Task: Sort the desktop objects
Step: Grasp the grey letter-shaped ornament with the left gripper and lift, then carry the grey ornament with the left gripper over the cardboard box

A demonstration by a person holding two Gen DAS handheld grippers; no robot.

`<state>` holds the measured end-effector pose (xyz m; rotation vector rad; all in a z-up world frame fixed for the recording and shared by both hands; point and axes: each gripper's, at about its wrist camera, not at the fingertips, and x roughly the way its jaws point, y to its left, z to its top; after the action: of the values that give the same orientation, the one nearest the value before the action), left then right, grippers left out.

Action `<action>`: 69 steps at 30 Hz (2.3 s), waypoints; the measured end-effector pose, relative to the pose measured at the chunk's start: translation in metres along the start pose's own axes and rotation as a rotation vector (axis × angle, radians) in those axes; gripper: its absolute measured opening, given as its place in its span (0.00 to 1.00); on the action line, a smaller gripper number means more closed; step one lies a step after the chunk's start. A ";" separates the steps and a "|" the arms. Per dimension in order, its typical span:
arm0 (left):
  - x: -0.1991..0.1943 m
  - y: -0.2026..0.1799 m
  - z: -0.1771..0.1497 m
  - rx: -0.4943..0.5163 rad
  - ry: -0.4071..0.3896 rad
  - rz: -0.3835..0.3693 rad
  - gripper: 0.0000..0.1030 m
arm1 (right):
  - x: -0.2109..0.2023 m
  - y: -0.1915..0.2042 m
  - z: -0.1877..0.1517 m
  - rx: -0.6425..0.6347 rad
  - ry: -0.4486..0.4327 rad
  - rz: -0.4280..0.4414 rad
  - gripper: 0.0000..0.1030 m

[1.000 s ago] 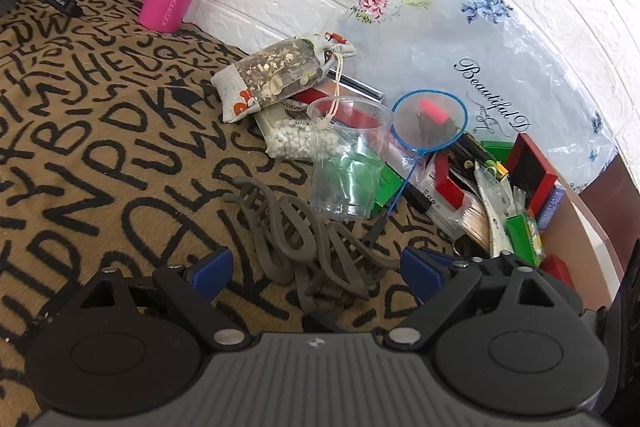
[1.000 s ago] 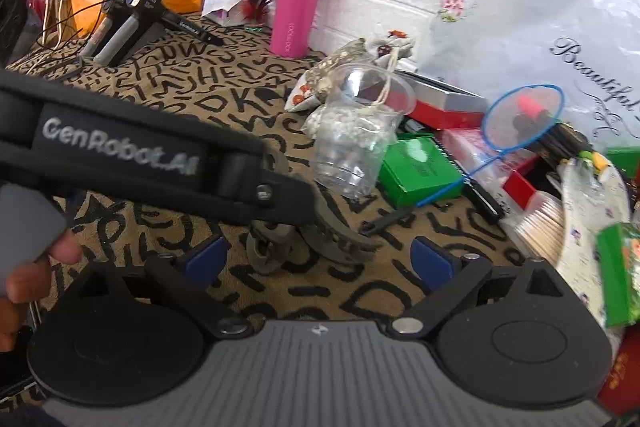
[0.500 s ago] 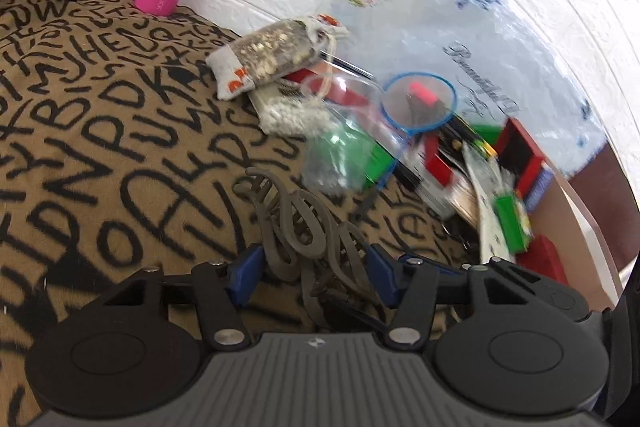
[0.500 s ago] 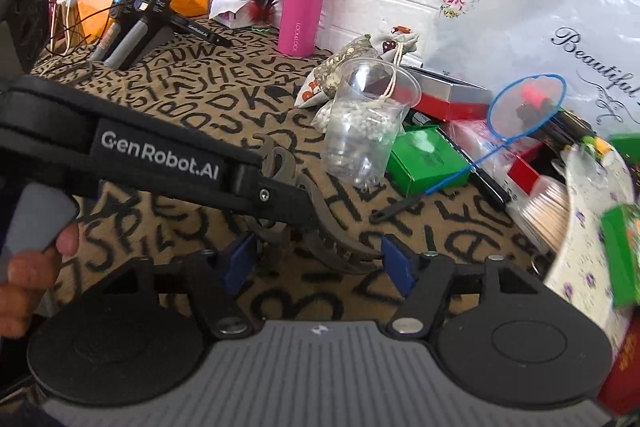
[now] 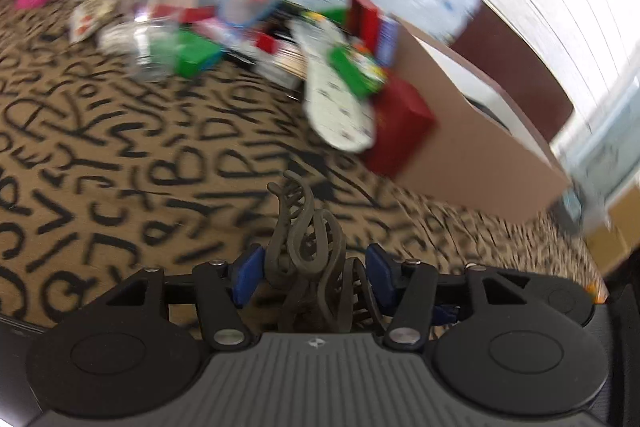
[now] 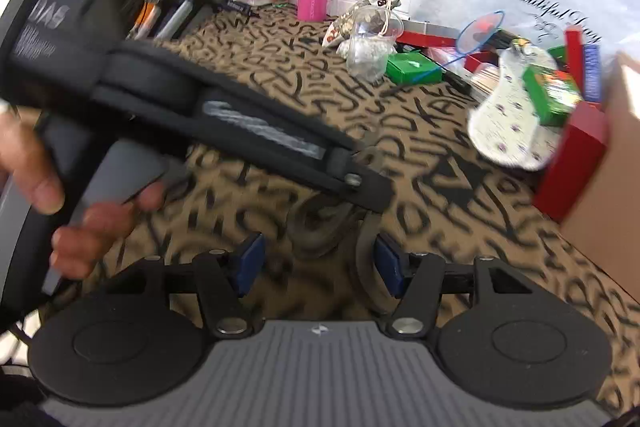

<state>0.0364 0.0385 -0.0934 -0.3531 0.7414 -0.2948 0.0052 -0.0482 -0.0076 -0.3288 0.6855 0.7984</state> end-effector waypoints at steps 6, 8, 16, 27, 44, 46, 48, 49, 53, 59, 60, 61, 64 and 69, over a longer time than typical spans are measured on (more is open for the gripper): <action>-0.006 -0.001 -0.007 -0.016 0.013 0.032 0.58 | -0.018 -0.006 -0.019 0.057 -0.012 -0.040 0.57; -0.010 0.001 -0.009 -0.034 0.014 0.034 0.57 | -0.019 -0.008 -0.019 0.074 -0.030 -0.037 0.57; -0.011 -0.004 -0.014 -0.009 0.038 0.033 0.57 | -0.019 -0.004 -0.021 0.067 -0.045 -0.026 0.57; -0.004 -0.005 -0.013 -0.018 0.055 0.025 0.53 | -0.018 -0.020 -0.028 0.132 -0.046 -0.015 0.52; -0.024 -0.070 0.022 0.130 -0.073 0.001 0.35 | -0.063 -0.035 -0.014 0.141 -0.204 -0.112 0.32; -0.025 -0.082 0.034 0.143 -0.101 -0.026 0.33 | -0.075 -0.044 -0.012 0.156 -0.240 -0.131 0.31; -0.026 -0.096 0.047 0.165 -0.128 -0.048 0.33 | -0.085 -0.052 -0.008 0.160 -0.270 -0.157 0.31; -0.026 -0.104 0.053 0.184 -0.144 -0.055 0.33 | -0.090 -0.056 -0.006 0.158 -0.288 -0.175 0.31; -0.019 -0.132 0.075 0.259 -0.188 -0.081 0.33 | -0.108 -0.073 0.004 0.156 -0.351 -0.241 0.31; 0.003 -0.155 0.106 0.279 -0.207 -0.125 0.33 | -0.121 -0.110 0.014 0.187 -0.414 -0.304 0.31; 0.008 -0.158 0.111 0.281 -0.209 -0.128 0.33 | -0.121 -0.116 0.015 0.194 -0.423 -0.314 0.31; 0.013 -0.162 0.116 0.284 -0.211 -0.131 0.33 | -0.120 -0.123 0.017 0.202 -0.426 -0.321 0.31; 0.029 -0.173 0.129 0.293 -0.205 -0.141 0.32 | -0.118 -0.144 0.018 0.233 -0.430 -0.324 0.31; 0.045 -0.189 0.150 0.325 -0.219 -0.138 0.33 | -0.113 -0.171 0.025 0.276 -0.442 -0.331 0.31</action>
<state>0.1469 -0.1175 0.0597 -0.1245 0.4442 -0.4911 0.0874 -0.2103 0.0905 -0.0074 0.3061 0.4297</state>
